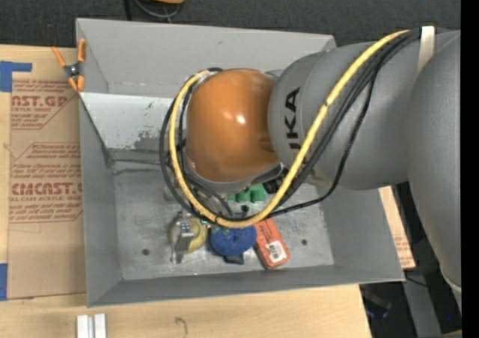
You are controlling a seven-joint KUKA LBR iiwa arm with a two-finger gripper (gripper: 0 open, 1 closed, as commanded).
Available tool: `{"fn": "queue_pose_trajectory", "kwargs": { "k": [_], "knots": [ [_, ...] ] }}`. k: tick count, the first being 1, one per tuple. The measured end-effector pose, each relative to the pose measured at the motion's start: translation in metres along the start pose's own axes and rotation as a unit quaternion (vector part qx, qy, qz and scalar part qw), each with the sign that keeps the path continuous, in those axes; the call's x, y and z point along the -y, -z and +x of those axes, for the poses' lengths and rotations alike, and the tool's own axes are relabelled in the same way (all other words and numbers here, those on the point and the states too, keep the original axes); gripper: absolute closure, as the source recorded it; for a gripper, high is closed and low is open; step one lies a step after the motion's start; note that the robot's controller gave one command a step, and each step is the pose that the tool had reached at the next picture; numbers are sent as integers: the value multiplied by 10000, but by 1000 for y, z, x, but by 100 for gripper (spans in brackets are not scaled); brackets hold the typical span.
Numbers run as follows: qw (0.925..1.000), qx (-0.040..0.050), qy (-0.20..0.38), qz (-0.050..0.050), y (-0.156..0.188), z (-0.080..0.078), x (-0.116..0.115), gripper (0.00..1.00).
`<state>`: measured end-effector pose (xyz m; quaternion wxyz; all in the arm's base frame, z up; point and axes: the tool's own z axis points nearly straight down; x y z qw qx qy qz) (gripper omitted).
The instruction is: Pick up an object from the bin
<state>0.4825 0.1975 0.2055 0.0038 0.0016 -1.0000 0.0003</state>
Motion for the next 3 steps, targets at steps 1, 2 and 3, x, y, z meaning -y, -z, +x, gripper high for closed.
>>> {"fn": "queue_pose_trajectory", "kwargs": {
  "k": [1,2,3],
  "knots": [
    [10000,37,-10,-9,4,-2,1,0],
    [9958,74,910,-22,-18,-3,24,0],
    [9839,68,1784,4,-84,-17,51,0]
  ]
}}
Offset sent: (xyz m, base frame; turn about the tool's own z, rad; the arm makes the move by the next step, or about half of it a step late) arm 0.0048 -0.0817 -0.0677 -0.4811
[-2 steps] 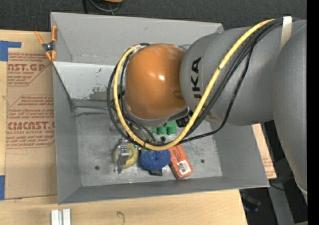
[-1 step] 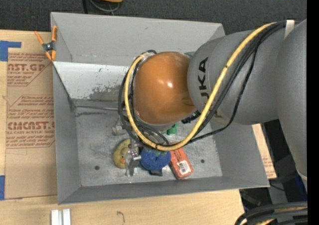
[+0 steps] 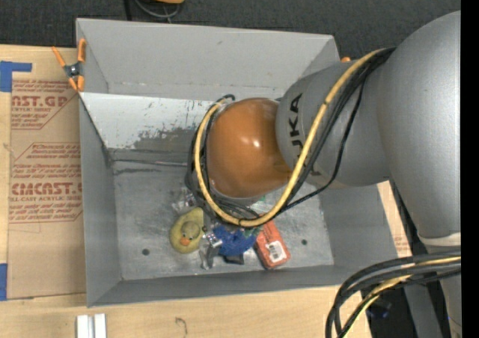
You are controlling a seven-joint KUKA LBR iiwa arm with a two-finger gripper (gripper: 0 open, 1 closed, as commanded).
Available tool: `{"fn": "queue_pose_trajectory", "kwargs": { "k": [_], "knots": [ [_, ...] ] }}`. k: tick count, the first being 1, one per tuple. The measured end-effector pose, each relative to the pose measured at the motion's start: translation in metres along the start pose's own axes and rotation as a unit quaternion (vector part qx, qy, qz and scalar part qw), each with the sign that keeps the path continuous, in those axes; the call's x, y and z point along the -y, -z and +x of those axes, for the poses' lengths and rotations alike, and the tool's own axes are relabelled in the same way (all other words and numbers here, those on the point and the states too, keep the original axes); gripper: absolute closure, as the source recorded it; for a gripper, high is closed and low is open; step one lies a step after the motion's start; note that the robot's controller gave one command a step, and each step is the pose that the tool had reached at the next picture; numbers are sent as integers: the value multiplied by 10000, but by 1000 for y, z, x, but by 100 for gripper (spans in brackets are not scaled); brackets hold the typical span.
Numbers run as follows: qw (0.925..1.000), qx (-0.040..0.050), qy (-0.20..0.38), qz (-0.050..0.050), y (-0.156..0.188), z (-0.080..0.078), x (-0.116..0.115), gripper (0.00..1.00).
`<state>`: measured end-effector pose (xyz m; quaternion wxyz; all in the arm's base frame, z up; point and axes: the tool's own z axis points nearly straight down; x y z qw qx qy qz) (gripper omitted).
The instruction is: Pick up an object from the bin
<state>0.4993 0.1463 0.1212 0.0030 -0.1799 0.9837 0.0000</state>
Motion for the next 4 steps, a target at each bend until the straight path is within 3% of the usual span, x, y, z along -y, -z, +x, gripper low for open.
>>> {"fn": "queue_pose_trajectory", "kwargs": {
  "k": [1,2,3,4],
  "knots": [
    [9973,-21,-735,-11,-49,-7,21,0],
    [9998,-6,-193,-10,-46,-16,38,100],
    [9998,-6,-194,-12,-46,-16,38,100],
    [9994,-21,-352,-10,69,-21,42,100]
  ]
}}
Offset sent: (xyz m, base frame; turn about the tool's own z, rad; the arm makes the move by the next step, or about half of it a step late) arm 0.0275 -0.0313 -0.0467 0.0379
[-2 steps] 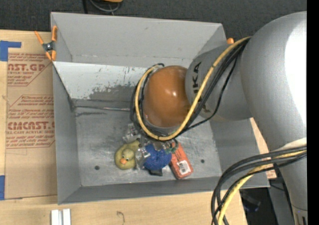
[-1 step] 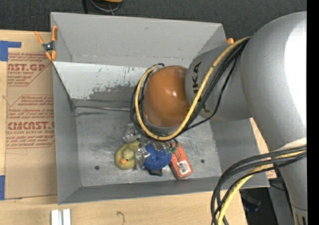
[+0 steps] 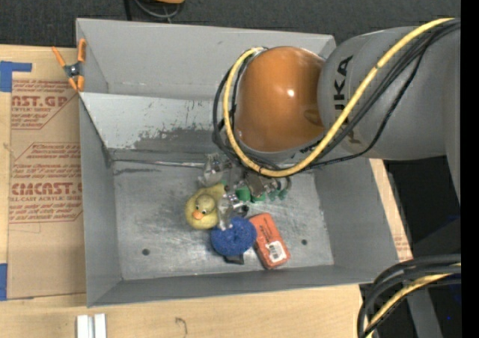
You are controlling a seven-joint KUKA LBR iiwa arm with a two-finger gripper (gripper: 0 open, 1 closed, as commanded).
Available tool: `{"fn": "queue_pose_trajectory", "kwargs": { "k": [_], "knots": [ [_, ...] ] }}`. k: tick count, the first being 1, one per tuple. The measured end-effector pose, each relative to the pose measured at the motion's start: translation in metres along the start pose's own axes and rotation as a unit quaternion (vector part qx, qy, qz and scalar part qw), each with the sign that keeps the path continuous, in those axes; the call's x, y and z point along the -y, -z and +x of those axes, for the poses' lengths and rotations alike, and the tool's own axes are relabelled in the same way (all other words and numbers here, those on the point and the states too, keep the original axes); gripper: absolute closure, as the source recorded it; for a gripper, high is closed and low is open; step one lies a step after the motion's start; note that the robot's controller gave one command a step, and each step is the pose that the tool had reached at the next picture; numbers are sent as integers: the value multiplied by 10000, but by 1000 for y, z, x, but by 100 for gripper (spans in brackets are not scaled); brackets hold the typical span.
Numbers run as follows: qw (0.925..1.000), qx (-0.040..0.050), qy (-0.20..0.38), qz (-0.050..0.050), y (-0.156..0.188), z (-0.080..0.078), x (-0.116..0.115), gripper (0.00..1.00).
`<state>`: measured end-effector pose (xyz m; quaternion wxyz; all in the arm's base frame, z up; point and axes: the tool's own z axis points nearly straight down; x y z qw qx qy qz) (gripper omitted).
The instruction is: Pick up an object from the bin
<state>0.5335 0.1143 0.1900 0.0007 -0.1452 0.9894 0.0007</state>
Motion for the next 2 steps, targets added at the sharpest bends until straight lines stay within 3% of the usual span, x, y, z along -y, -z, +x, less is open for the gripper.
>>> {"fn": "queue_pose_trajectory", "kwargs": {
  "k": [1,2],
  "knots": [
    [10000,-2,-1,-1,0,0,0,100],
    [9953,12,964,2,114,-23,-3,100]
  ]
}}
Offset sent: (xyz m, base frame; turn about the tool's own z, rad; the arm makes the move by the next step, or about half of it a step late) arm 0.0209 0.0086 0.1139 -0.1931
